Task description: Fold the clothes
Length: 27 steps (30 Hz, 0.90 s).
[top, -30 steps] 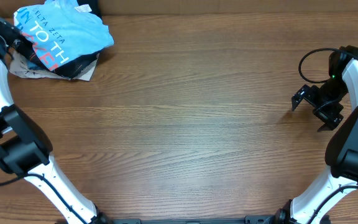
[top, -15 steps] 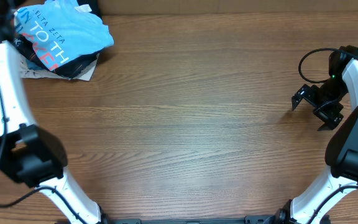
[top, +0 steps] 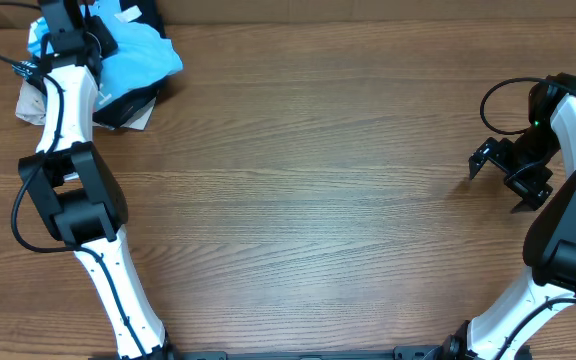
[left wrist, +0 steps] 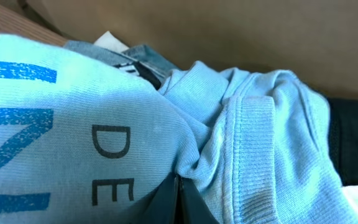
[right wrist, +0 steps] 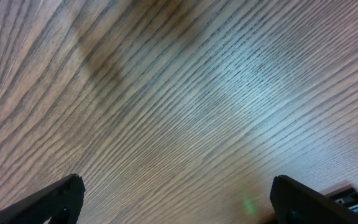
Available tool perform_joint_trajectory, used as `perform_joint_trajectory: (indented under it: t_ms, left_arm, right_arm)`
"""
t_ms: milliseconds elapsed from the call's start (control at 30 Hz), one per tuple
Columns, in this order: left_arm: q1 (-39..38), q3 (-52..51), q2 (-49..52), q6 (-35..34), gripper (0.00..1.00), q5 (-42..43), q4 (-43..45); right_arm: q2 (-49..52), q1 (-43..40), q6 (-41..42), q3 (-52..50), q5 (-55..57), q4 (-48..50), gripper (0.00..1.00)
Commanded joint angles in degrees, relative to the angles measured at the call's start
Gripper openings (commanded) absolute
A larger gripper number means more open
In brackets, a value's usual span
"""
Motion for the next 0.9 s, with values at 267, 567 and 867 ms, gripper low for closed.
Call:
perform_joint_trajectory:
  t_ms: [267, 567, 867]
  left_arm:
    - [0.24, 6.08, -8.11, 1.68, 0.04, -1.99, -3.28]
    - [4.44, 5.95, -8.52, 3.02, 0.04, -4.98, -7.08]
    - [6.99, 5.95, -1.66, 2.99, 0.04, -4.98, -10.29]
  right_arm:
    - [-0.52, 0.00, -0.15, 1.05, -0.37, -0.48, 1.00]
    - [-0.52, 0.00, -0.17, 1.05, -1.40, -0.37, 1.00]
    - [-0.52, 0.00, -0.17, 1.05, -1.42, -0.37, 1.00]
